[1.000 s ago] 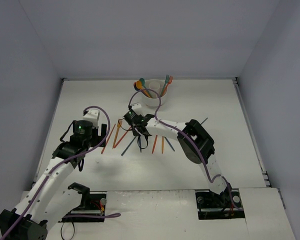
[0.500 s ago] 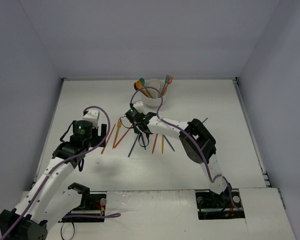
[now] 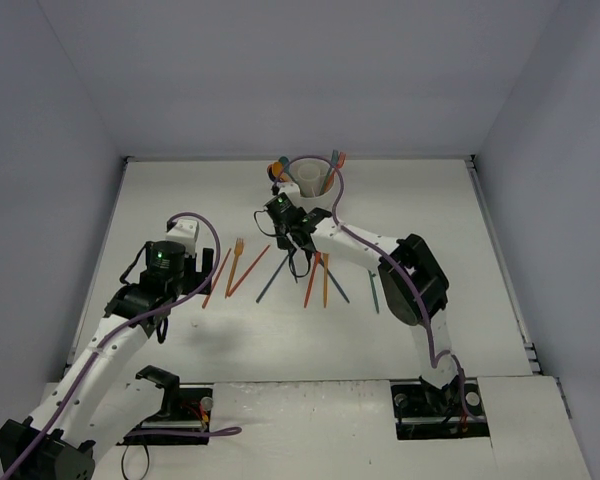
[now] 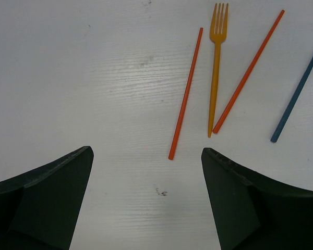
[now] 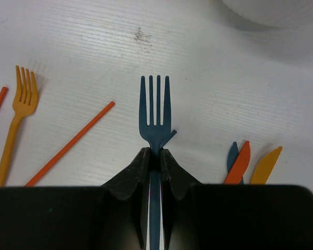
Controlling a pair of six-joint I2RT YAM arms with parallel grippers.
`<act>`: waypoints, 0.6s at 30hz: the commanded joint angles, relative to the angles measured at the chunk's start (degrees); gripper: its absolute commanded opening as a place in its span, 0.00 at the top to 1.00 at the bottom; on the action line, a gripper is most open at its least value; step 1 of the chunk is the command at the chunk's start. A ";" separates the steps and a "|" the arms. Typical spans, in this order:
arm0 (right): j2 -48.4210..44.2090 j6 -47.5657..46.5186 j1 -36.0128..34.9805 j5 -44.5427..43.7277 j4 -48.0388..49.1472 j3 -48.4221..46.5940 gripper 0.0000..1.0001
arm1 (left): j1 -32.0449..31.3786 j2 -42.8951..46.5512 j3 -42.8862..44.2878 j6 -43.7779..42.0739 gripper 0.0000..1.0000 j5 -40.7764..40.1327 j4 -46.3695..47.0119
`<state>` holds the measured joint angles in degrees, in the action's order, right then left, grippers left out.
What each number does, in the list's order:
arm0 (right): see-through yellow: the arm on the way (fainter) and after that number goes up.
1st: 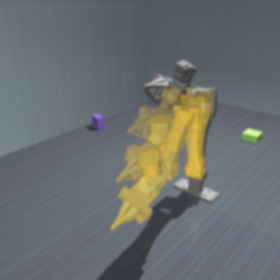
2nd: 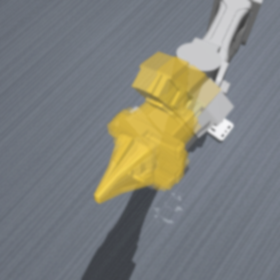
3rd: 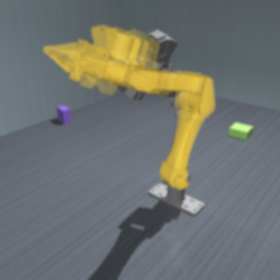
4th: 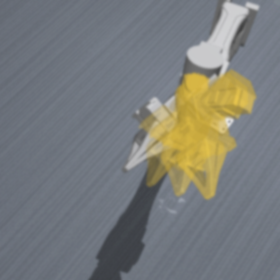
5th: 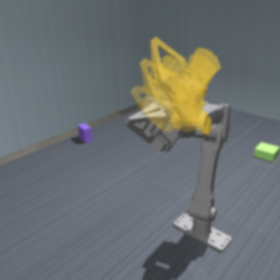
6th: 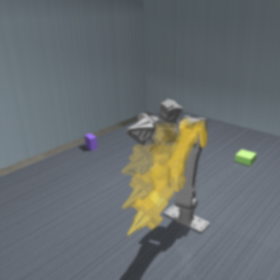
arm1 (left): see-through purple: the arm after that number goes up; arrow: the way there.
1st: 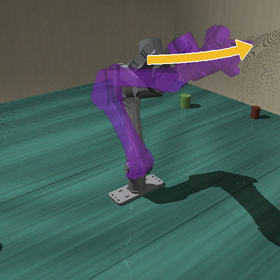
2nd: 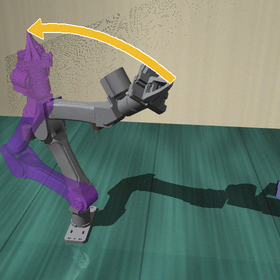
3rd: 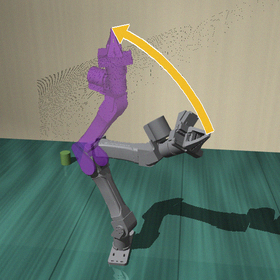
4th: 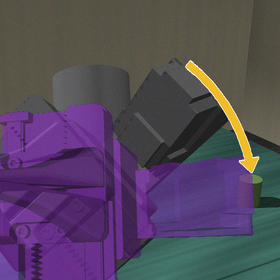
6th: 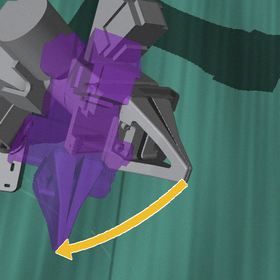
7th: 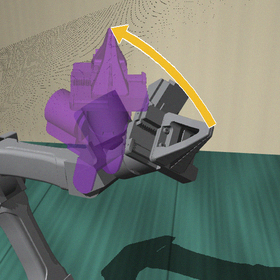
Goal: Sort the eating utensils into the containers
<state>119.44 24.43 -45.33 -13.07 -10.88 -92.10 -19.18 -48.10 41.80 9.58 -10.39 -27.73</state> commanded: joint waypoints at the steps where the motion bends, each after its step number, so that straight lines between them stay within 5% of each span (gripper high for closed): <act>1: -3.70 -1.21 0.45 -0.71 0.43 0.16 1.00 | -0.42 0.08 3.20 0.26 0.18 -0.94 1.36; 6: -8.22 -1.04 1.88 -4.45 3.95 0.27 1.00 | -0.42 0.11 3.20 0.34 0.18 -0.95 1.36; 18: -16.96 -2.46 8.56 -22.36 29.87 4.60 1.00 | -0.42 0.20 3.20 0.42 0.18 -1.12 1.36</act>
<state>105.50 23.07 -39.44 -26.15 4.68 -88.72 -19.18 -48.11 41.80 9.58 -10.57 -27.75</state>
